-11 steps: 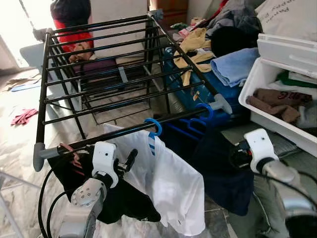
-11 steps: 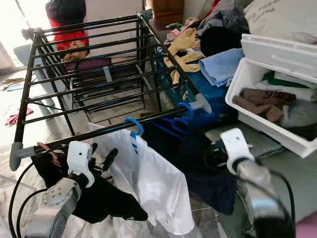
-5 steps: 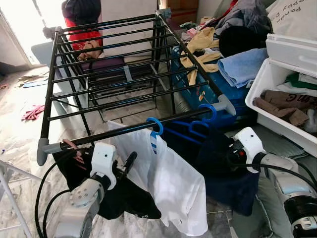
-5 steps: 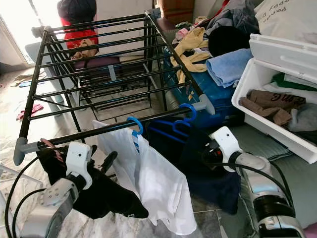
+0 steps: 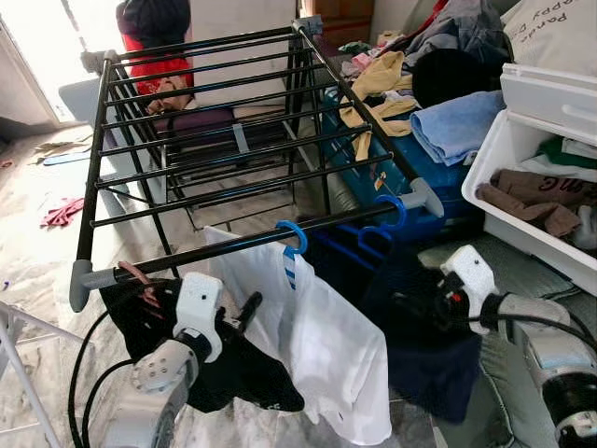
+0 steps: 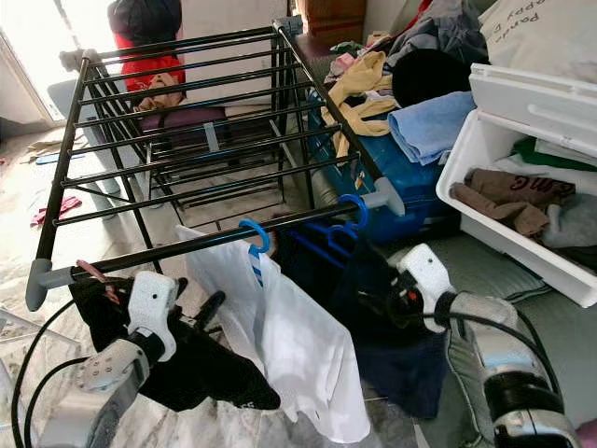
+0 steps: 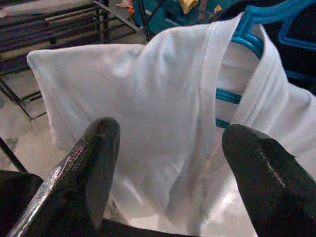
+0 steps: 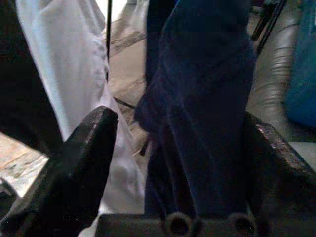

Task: Hang hanger

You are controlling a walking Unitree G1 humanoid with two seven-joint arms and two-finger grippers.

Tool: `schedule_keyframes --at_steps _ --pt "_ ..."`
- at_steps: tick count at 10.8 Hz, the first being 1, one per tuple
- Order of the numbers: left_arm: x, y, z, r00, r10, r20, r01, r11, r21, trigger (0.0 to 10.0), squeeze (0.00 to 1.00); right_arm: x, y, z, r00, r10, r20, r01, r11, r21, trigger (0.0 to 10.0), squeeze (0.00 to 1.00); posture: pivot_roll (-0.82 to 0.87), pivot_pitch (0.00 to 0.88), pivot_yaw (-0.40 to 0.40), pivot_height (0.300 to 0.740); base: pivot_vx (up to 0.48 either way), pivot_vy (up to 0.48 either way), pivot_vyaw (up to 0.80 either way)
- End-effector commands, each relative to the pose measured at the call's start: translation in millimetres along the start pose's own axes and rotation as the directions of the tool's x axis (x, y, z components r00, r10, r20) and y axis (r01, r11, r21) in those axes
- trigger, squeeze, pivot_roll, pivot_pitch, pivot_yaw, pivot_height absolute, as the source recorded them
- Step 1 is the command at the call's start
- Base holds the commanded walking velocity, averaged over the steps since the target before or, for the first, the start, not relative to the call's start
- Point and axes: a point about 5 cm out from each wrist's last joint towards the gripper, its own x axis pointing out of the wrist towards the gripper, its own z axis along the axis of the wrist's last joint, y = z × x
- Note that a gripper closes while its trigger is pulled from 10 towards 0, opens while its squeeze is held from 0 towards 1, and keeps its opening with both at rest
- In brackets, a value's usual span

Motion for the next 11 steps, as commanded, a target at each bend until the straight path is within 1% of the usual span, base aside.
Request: schedule_keyframes --at_steps 1,3,4,6,10,11 --pt "-0.3 0.7 2.9 1.0 0.002 0.002 -0.002 1.0 0.012 10.0 0.0 0.3 1.7 2.8 1.0 0.021 0.016 -0.021 1.0 -0.008 0.0 0.0 -0.13 0.0 0.07 0.74 0.0 0.0 0.0" --pt "0.2 -0.2 2.5 1.0 0.001 0.001 -0.001 1.0 0.012 10.0 0.0 2.7 5.0 1.6 0.999 0.042 0.005 -0.042 0.999 -0.02 0.0 0.0 -0.13 0.0 0.066 0.74 0.0 0.0 0.0" --pt "0.2 -0.4 2.5 1.0 0.002 0.001 -0.002 1.0 0.011 10.0 0.0 3.5 4.7 1.2 0.999 0.033 0.004 -0.033 0.999 -0.025 0.0 0.0 -0.13 0.0 0.065 0.74 0.0 0.0 0.0" --pt "0.4 -1.6 2.1 1.0 0.005 0.002 -0.005 1.0 0.007 10.0 0.0 6.2 1.4 0.5 0.999 -0.041 -0.005 0.041 0.998 -0.051 0.0 0.0 -0.13 0.0 0.058 0.74 0.0 0.0 0.0" --pt "1.9 -2.8 1.3 1.0 0.002 0.0 -0.002 1.0 0.006 10.0 0.0 8.9 -0.3 1.1 0.994 -0.11 0.0 0.109 0.989 -0.095 0.0 0.0 -0.14 0.0 0.059 0.74 0.0 0.0 0.0" --pt "2.2 -2.9 1.2 1.0 0.002 0.001 -0.002 1.0 0.007 10.0 0.0 9.7 -0.7 3.1 0.992 -0.122 0.018 0.123 0.988 -0.091 0.0 0.0 -0.14 0.0 0.059 0.74 0.0 0.0 0.0"
